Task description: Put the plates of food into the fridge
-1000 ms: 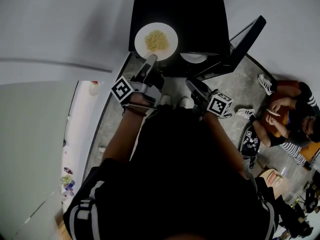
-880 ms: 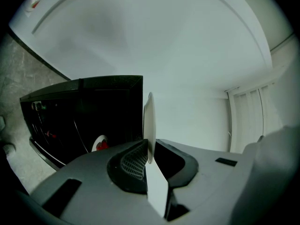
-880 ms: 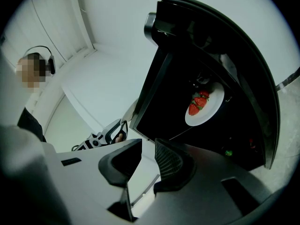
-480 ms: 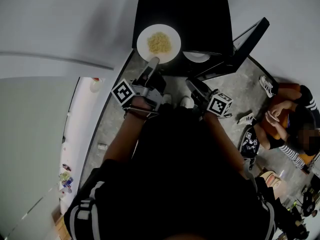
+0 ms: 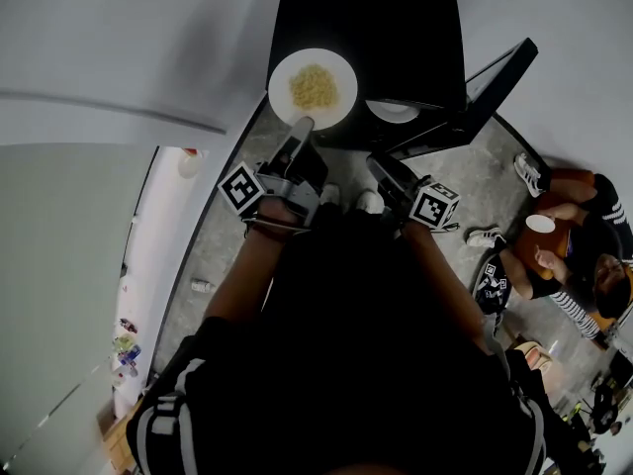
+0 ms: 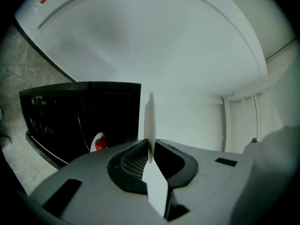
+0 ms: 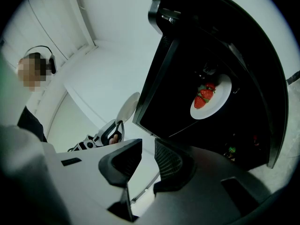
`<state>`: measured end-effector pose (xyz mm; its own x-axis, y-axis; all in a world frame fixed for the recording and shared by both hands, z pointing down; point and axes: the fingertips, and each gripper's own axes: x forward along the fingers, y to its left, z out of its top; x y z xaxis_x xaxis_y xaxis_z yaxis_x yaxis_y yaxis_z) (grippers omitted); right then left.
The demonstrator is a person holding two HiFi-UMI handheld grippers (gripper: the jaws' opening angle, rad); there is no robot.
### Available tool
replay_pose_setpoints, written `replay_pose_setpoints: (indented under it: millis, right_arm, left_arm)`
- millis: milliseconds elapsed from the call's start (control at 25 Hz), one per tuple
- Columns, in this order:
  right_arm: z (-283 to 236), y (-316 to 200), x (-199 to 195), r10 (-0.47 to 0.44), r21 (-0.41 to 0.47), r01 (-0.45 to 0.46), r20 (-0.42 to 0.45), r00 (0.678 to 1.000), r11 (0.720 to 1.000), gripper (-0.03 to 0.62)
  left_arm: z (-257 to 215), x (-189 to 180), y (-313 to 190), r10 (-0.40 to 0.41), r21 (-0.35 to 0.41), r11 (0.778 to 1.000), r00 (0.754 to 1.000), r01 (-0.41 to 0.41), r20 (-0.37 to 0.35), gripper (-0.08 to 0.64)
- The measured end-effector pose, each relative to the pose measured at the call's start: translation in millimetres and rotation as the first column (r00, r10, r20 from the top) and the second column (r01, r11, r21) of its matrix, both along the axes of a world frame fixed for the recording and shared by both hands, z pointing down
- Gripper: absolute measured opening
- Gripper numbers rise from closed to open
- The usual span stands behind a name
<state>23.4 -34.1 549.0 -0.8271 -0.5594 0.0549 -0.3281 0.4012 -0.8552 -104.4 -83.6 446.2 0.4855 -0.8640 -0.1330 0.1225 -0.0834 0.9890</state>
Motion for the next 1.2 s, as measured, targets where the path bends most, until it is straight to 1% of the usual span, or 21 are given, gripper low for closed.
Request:
replay_pose_setpoints:
  millis: [120,240,520,800,1000,1200]
  right_arm:
    - [-2.4,2.0,-2.6,-0.006,0.003,0.006,-0.006,1.0,1.0,0.1]
    - [-2.8,2.4,-2.6,-0.013,0.018,0.014,-0.031,0.999,1.0,0.1]
    - [3.1,-1.8,1.8,-0.019,0.006,0.02,-0.039,0.999,1.0,0.1]
    - [2.5,-1.9,0.6,-0.026,-0.009,0.026,-0.029,0.999,1.0,0.098]
    - [5.0,-3.2,-1.8,-0.038,-0.018,0.037,-0.023,0.999,0.999,0.098]
    - [7.1,-2.7,-3.5,-0.051,-0.027,0.05,-0.015,0.999,0.998,0.098]
  left_arm:
    - [-2.8,-2.6,5.8,0.003,0.005,1.0,1.0,-0.003,0.001,0.051]
    - [-6.6,-4.1,10.8,0.003,0.008,1.0,1.0,-0.002,-0.002,0.051]
    - [-12.7,-0.1,25.8,0.019,0.034,0.999,1.0,-0.019,0.018,0.051]
    - [-12.9,2.5,38.3,0.03,0.023,0.999,0.999,-0.03,0.022,0.051]
    - [-6.1,3.3,43.2,0.021,-0.009,1.0,1.0,-0.021,0.017,0.051]
    - [-2.8,5.9,51.3,0.03,-0.018,0.999,0.999,-0.029,0.019,0.051]
